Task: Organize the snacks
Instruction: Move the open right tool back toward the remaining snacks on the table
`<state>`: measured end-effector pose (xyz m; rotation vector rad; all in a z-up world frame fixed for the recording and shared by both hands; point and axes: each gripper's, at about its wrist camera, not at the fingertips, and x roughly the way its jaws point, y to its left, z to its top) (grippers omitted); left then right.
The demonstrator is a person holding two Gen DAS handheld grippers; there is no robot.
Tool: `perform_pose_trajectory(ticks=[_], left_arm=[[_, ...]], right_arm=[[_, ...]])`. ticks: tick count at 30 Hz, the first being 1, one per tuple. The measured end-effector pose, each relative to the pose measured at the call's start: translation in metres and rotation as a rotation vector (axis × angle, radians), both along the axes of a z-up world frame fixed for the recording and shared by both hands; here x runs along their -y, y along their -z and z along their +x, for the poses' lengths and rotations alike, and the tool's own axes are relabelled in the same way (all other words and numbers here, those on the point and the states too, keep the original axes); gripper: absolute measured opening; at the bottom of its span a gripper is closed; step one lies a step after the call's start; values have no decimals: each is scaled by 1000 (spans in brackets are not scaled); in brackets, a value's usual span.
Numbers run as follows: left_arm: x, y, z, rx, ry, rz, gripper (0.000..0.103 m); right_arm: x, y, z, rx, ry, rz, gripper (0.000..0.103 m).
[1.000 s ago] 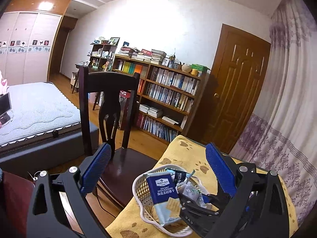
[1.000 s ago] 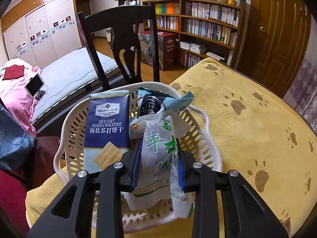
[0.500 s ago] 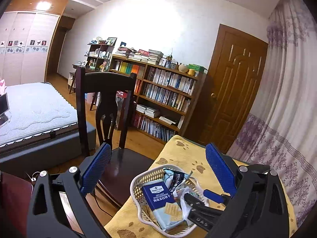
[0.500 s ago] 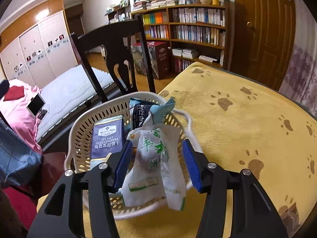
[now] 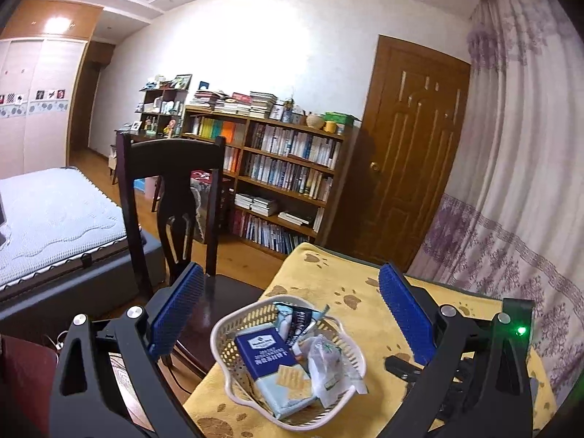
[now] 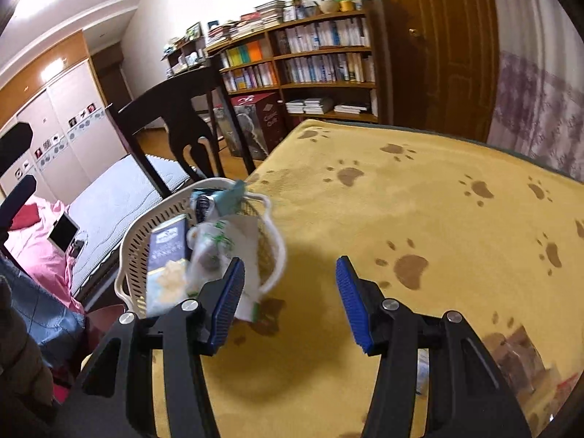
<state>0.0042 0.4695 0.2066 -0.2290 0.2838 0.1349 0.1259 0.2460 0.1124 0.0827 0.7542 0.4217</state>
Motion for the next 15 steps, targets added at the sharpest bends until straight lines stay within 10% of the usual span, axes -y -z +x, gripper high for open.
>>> perform_pose_trajectory(ticks=[15], left_arm=[[32,3,2,-12,64,32,98]], right_arm=[[163,8,-44,-60,226,219,53]])
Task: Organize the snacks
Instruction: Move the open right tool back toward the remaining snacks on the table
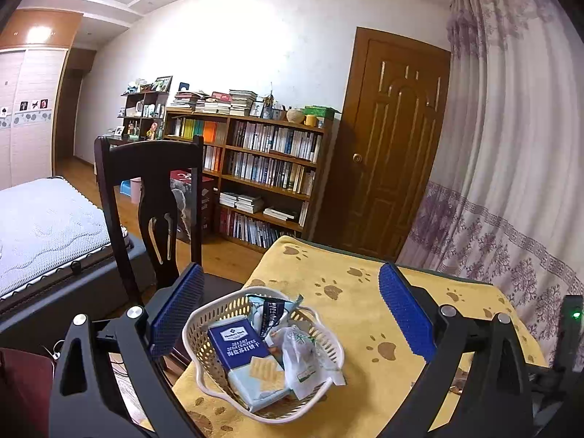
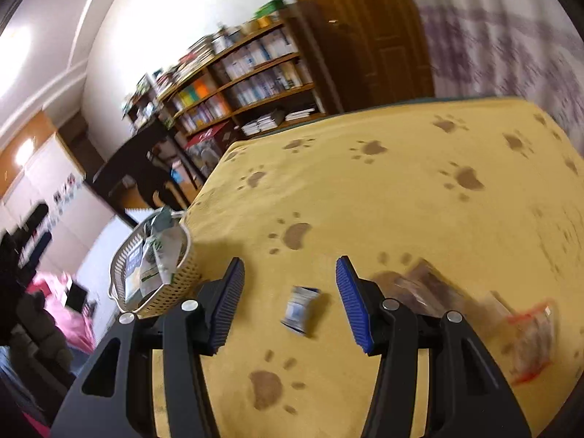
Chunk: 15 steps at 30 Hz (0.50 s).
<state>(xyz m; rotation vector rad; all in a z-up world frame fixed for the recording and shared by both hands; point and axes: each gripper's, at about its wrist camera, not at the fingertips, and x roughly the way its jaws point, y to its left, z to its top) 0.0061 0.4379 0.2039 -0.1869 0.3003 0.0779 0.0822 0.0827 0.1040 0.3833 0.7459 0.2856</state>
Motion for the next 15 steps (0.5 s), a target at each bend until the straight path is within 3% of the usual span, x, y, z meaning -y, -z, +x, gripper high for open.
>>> perform_pose_trajectory(ticks=[15], left_arm=[[38,6,6,-27,71,72,98]], right_arm=[[122,33,-67,-78,210,127,54]])
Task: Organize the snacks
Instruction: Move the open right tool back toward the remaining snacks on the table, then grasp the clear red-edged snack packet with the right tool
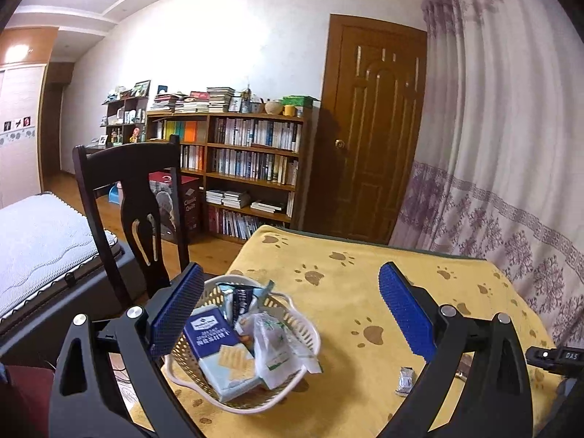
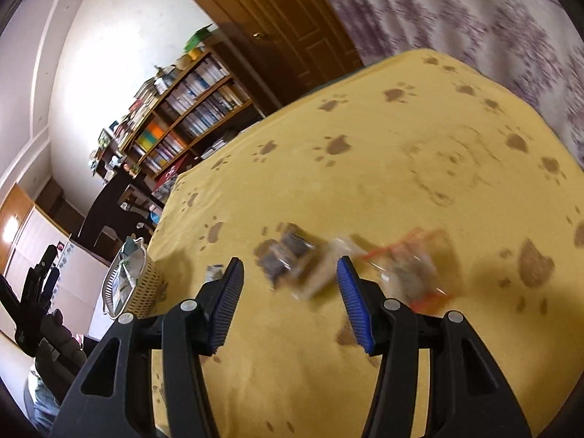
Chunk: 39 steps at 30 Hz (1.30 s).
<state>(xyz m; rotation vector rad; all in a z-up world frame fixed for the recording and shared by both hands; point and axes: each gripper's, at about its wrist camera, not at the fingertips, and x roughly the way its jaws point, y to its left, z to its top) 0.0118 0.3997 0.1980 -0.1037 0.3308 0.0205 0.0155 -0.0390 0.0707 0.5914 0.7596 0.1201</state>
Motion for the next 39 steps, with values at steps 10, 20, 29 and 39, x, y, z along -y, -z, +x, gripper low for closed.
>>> perform_pose_trajectory(ticks=[10,20,29,39], left_arm=[[25,5,1,-17,51,53,98],[36,9,6,-34,73,75,98],[50,19,12,-63,104,101,98],[60,33,20,-108,144,115,98]], right_arm=[[29,31,-22,-65,73,17,59],[36,42,-1,-82,117,-183,68],[24,51,22,-111,54,-280,68],[10,59,33,-153,24,-408,68]])
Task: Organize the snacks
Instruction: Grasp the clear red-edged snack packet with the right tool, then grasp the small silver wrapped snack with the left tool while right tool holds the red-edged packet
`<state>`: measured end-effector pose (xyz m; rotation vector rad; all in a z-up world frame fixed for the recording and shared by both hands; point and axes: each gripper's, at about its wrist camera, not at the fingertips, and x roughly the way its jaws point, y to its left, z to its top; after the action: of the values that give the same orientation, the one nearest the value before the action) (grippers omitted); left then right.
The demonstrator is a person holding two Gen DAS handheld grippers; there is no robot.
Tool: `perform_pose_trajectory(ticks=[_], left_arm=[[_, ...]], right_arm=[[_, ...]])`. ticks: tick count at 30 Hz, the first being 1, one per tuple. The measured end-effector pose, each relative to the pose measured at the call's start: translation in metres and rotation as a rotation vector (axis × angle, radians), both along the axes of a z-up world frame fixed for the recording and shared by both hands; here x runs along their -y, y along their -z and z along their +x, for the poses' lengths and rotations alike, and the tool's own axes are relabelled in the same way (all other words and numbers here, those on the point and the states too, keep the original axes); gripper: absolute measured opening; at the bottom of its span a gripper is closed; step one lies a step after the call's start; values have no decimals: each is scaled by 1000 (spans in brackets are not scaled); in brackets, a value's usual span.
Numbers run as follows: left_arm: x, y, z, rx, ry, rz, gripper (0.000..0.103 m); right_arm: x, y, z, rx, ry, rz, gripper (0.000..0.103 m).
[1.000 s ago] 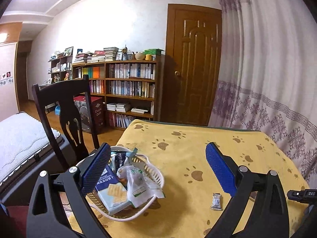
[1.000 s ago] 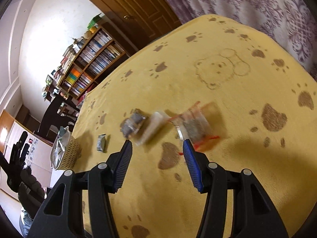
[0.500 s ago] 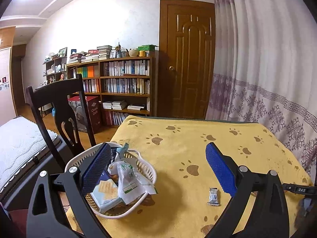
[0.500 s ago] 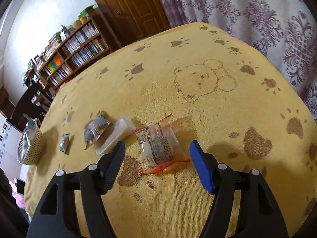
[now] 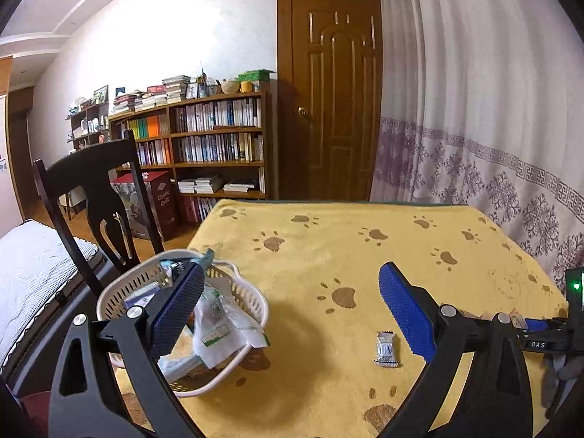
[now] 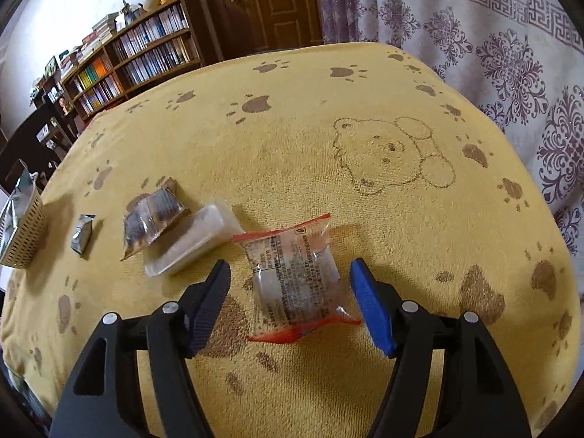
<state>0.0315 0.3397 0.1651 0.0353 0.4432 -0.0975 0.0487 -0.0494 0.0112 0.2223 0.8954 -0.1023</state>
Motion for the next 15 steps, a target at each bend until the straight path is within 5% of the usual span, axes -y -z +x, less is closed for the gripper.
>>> perform_pose_trajectory(ticks=[15], left_arm=[[49,56,20,-148,111,75,98]], right_arm=[[5,3,-9,30,32,-33,42]])
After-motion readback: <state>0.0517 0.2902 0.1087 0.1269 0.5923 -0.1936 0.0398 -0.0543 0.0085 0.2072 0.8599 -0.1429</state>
